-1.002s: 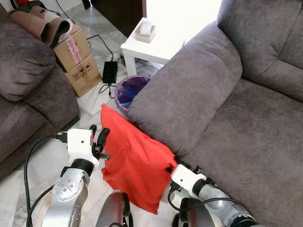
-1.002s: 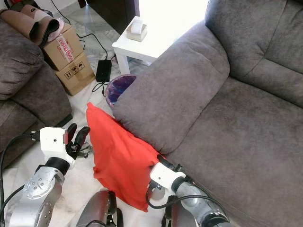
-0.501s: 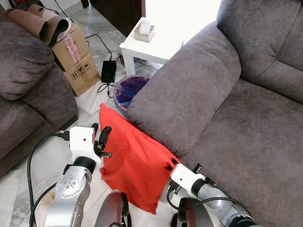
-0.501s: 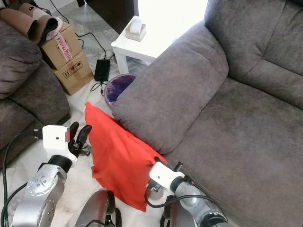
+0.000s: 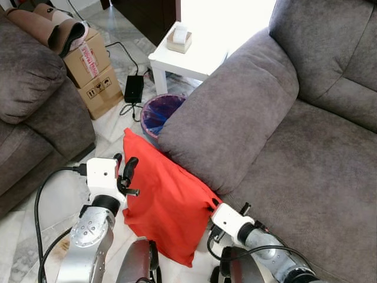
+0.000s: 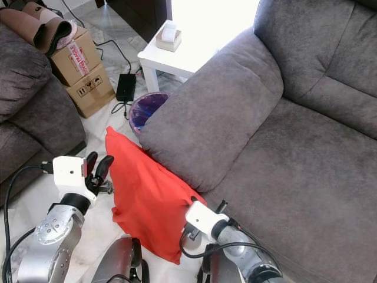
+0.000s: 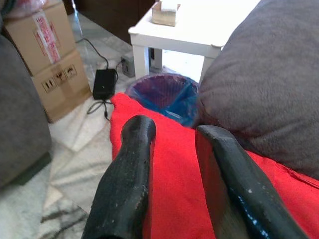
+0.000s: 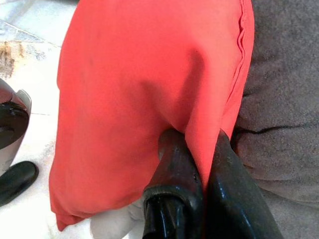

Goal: Move the pillow to the sofa from floor

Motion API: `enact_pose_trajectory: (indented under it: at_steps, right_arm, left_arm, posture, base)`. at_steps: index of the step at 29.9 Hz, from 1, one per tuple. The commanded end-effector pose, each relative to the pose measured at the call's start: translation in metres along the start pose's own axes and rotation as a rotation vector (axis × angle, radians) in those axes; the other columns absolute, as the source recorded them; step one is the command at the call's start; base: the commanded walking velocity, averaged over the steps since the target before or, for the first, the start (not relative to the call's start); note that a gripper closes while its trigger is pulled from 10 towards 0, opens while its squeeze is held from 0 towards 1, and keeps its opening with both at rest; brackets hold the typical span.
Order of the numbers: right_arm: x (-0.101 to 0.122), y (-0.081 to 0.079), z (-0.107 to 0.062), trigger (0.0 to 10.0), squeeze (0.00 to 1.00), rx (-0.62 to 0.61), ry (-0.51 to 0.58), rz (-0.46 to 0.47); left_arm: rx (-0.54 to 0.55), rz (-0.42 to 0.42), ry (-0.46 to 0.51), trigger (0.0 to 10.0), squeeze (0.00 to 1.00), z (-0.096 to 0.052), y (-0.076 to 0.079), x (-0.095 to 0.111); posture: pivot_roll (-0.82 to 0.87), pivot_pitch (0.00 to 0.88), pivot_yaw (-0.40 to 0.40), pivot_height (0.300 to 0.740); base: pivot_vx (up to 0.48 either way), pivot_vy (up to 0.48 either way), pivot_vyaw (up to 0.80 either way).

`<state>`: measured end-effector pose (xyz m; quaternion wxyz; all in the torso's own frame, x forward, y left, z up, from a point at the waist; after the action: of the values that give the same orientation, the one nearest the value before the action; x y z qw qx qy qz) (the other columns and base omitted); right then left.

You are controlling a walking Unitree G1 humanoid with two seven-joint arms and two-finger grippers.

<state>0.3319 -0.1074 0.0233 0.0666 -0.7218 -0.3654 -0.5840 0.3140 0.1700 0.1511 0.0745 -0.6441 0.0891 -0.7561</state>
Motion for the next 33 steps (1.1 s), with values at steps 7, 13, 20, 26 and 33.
enact_pose_trajectory:
  at_steps: [7, 13, 20, 26, 33]
  right_arm:
    - [-0.008, -0.02, 0.0, 0.0, 0.0, 0.011, -0.013, 0.089]
    - [-0.005, -0.011, 0.001, 0.0, 0.0, -0.061, 0.004, 0.168]
    - [-0.01, -0.005, -0.002, 0.0, 0.0, -0.15, 0.015, 0.304]
    - [-0.011, -0.005, -0.003, 0.0, 0.0, -0.186, 0.026, 0.356]
    - [-0.017, -0.009, -0.003, 10.0, 0.0, -0.226, 0.026, 0.573]
  left_arm:
    - [-0.025, -0.001, -0.04, 10.0, 0.0, 0.005, 0.001, -0.016]
    - [-0.043, 0.003, -0.052, 10.0, 0.0, 0.009, 0.004, -0.025]
    - [-0.049, 0.007, -0.059, 10.0, 0.0, 0.015, 0.001, -0.031]
    - [-0.066, 0.013, -0.073, 10.0, 0.0, 0.017, 0.0, -0.038]
    - [-0.078, 0.014, -0.107, 10.0, 0.0, 0.018, 0.0, -0.049]
  posture:
    - [0.07, 0.19, -0.001, 0.637]
    - [0.03, 0.156, 0.029, 0.637]
    - [-0.03, 0.139, 0.055, 0.637]
    - [-0.04, 0.132, 0.087, 0.637]
    - [-0.04, 0.14, 0.1, 0.637]
  base:
    - [0.0, 0.0, 0.0]
    - [0.0, 0.0, 0.0]
    - [0.0, 0.0, 0.0]
    - [0.0, 0.0, 0.0]
    - [0.0, 0.0, 0.0]
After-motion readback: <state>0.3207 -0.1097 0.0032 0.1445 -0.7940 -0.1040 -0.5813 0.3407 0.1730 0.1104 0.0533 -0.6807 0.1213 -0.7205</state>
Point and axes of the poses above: a point about 5 cm out from each wrist's last joint towards the gripper, its own z axis pointing out of the wrist towards the gripper, its own x axis along the axis of the wrist's last joint, y = z × x, the point moved 3 cm from there along z, pointing out of the wrist towards the gripper, and after that the axes turned 15 degrees about z, right-handed, at the moved point
